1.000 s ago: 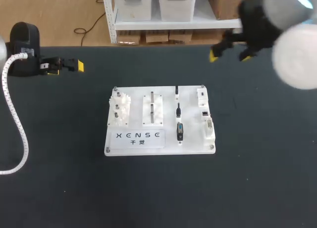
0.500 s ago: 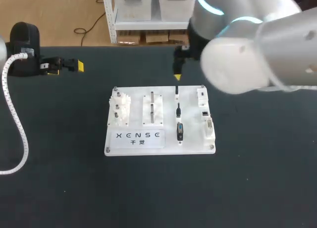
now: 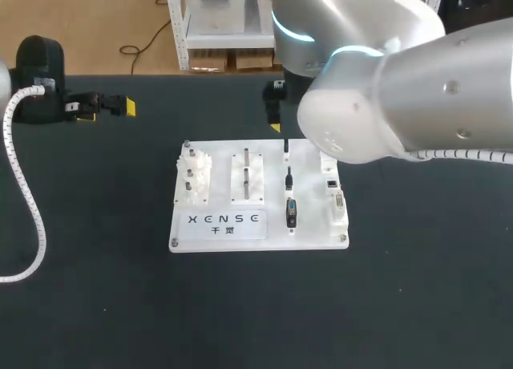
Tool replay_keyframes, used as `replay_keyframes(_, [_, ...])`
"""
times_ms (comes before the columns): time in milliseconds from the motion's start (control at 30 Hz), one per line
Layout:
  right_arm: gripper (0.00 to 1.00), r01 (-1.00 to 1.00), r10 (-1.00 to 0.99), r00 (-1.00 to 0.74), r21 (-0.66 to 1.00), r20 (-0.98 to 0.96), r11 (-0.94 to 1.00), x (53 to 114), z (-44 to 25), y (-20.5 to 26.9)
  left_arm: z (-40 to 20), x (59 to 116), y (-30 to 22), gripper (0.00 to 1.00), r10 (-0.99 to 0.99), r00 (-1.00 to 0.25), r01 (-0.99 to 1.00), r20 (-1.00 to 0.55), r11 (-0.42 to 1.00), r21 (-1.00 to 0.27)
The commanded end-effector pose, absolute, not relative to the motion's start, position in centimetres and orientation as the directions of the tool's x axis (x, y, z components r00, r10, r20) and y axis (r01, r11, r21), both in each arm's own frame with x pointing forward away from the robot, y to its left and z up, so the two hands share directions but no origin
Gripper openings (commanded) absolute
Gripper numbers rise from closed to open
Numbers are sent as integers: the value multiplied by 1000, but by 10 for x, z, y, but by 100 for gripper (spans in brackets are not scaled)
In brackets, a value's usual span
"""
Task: Insert the USB connector, Ethernet cable, and multi-pin plug into their matching sockets one by one.
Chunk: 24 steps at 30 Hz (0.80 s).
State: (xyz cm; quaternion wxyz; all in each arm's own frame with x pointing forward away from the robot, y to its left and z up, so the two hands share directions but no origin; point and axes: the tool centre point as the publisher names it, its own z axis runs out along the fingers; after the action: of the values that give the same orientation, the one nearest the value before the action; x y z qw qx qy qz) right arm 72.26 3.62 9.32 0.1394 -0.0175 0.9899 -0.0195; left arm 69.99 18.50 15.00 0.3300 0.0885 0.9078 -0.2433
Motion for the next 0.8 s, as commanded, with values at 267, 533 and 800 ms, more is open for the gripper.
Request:
replay_keyframes(267, [100,-15,-25,-963,-40,-267,999,724,91,38,150,700,185,100,0,-767,321,-642,866,-383])
replay_keyframes(533, [100,18,8,-981,-54,-193,998,746,67,60,150,700,185,100,0,-767,321,-642,866,-383])
replay_keyframes(800, [100,16,8,-987,-49,-160,999,756,51,65,150,700,185,100,0,-767,321,-642,866,-383])
